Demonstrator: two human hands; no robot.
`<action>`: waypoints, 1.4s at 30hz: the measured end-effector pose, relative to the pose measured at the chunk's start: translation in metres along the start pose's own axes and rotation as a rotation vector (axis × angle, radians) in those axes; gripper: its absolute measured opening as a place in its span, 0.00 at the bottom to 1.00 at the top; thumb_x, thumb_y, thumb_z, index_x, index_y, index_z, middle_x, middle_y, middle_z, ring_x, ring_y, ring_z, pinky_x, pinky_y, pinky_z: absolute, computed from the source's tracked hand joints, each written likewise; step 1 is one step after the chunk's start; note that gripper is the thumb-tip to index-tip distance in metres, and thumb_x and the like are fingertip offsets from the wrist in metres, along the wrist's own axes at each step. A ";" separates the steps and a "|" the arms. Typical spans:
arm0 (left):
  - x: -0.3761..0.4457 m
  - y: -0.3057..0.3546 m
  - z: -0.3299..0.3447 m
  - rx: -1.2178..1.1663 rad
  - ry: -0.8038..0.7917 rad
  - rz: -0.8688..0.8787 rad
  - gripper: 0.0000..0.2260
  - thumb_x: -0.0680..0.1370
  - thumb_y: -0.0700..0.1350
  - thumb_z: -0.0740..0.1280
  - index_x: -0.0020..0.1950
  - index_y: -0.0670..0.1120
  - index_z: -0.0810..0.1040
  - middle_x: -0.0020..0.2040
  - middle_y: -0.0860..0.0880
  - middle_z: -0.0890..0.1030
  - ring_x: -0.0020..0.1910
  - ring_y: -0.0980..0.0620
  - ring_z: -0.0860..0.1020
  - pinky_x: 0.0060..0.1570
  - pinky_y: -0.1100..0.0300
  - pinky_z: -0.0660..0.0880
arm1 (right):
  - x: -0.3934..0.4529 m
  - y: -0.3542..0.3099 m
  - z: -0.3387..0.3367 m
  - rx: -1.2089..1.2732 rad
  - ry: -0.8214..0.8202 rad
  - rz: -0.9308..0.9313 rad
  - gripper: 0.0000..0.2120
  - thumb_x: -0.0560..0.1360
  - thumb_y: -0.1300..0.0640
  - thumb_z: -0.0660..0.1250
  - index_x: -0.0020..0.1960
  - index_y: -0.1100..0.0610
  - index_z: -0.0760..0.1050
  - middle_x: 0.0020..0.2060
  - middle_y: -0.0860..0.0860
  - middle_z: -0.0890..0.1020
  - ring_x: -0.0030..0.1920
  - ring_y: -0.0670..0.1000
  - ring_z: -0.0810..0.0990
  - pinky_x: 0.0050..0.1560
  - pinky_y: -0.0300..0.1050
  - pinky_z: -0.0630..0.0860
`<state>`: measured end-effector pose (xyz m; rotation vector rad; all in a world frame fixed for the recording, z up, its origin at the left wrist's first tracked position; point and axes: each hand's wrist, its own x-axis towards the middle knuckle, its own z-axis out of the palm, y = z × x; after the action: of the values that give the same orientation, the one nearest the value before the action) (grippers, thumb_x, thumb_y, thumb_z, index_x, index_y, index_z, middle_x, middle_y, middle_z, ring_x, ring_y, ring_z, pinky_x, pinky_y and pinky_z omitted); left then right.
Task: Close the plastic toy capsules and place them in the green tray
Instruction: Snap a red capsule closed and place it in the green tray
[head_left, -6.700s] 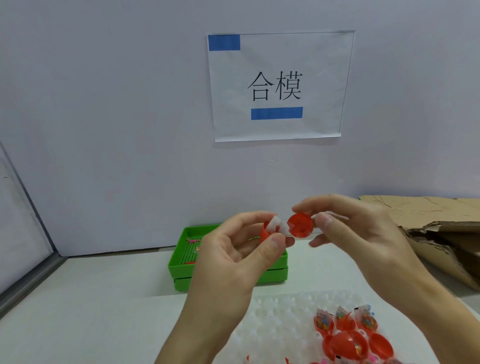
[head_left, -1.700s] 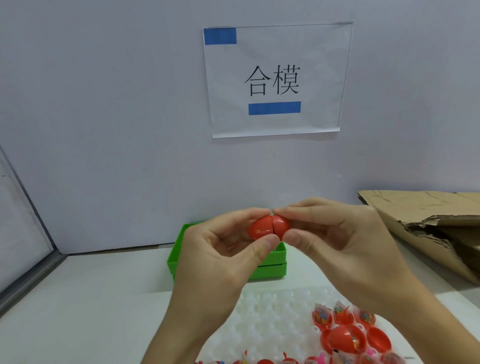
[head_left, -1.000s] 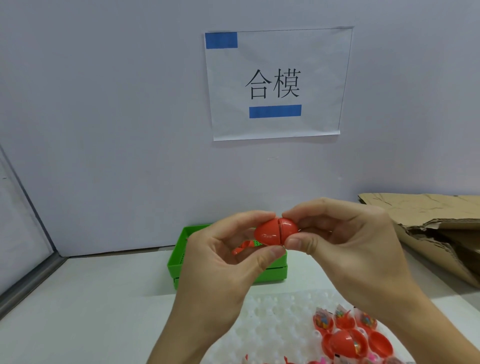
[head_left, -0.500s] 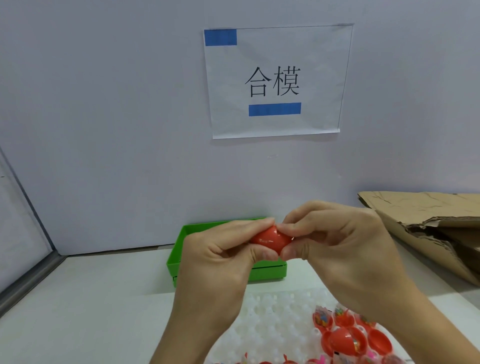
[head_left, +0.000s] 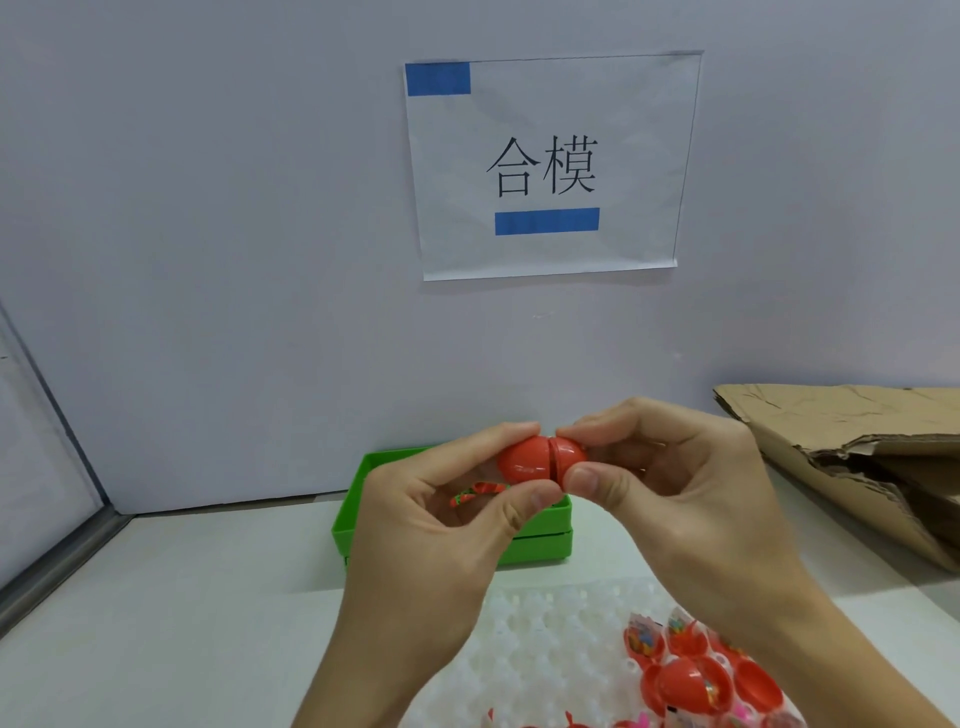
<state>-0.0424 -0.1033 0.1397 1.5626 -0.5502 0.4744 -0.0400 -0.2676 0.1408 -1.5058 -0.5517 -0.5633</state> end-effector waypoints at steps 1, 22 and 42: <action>0.000 -0.001 -0.001 -0.011 -0.019 -0.005 0.16 0.66 0.46 0.77 0.53 0.51 0.85 0.45 0.51 0.87 0.46 0.52 0.85 0.48 0.64 0.80 | 0.000 0.000 -0.001 0.006 -0.012 0.007 0.06 0.66 0.58 0.77 0.41 0.55 0.83 0.37 0.49 0.87 0.38 0.46 0.86 0.41 0.34 0.80; 0.002 -0.001 -0.001 -0.126 -0.026 -0.093 0.19 0.65 0.52 0.75 0.55 0.51 0.84 0.43 0.47 0.87 0.39 0.48 0.86 0.42 0.64 0.80 | 0.000 -0.001 -0.003 0.050 -0.078 0.061 0.16 0.67 0.56 0.74 0.55 0.51 0.84 0.42 0.52 0.87 0.41 0.48 0.86 0.43 0.34 0.79; 0.001 -0.001 -0.004 0.031 -0.086 -0.023 0.13 0.70 0.47 0.72 0.53 0.56 0.84 0.39 0.52 0.86 0.38 0.53 0.85 0.43 0.69 0.78 | 0.002 -0.006 -0.001 0.073 -0.055 -0.012 0.08 0.62 0.58 0.74 0.41 0.53 0.86 0.33 0.49 0.86 0.33 0.44 0.85 0.38 0.33 0.79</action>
<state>-0.0411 -0.0992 0.1396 1.6231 -0.5920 0.4017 -0.0424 -0.2690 0.1461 -1.4530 -0.6181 -0.5076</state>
